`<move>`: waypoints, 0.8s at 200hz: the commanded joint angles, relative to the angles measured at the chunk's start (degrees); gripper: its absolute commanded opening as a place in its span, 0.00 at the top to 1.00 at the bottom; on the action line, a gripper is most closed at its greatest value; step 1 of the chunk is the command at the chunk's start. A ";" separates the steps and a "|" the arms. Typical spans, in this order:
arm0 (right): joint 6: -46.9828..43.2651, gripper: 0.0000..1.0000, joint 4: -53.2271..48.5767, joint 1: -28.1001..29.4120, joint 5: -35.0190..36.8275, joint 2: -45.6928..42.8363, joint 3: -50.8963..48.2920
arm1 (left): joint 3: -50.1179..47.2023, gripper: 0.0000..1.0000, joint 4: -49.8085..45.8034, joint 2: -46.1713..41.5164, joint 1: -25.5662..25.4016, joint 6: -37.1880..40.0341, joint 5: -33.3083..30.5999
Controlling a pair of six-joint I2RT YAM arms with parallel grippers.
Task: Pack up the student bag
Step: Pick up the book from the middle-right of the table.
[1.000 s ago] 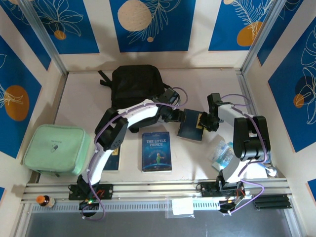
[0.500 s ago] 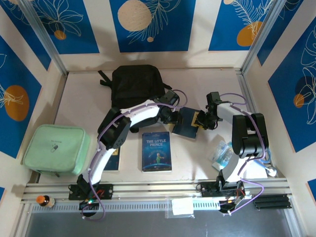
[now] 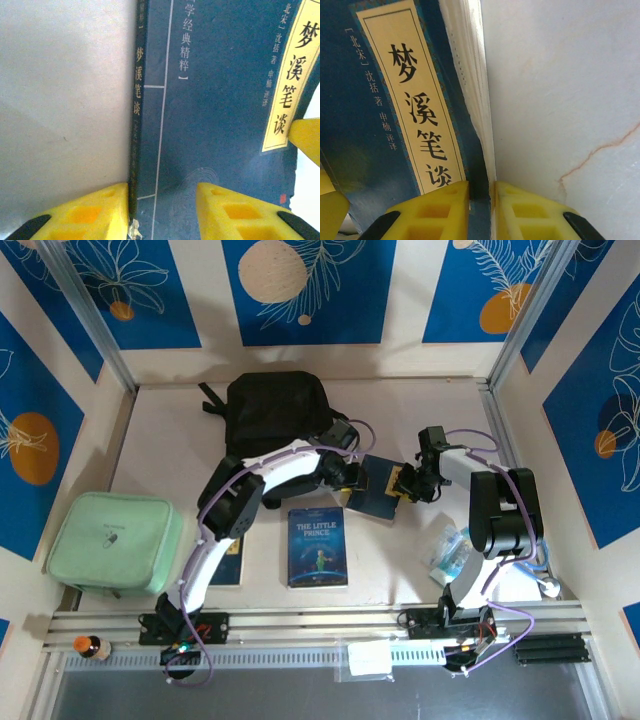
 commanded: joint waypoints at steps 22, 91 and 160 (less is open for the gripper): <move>0.64 0.82 0.99 0.30 -3.93 0.94 0.52 | 0.48 0.63 3.96 -5.18 -0.31 0.97 11.66; 1.15 0.87 2.12 0.28 -6.62 0.71 0.67 | -7.56 0.67 10.51 -10.23 -0.13 -4.26 13.48; 1.73 0.87 2.01 0.68 -6.71 1.03 1.13 | -7.53 0.67 12.76 -7.81 0.48 -9.63 12.70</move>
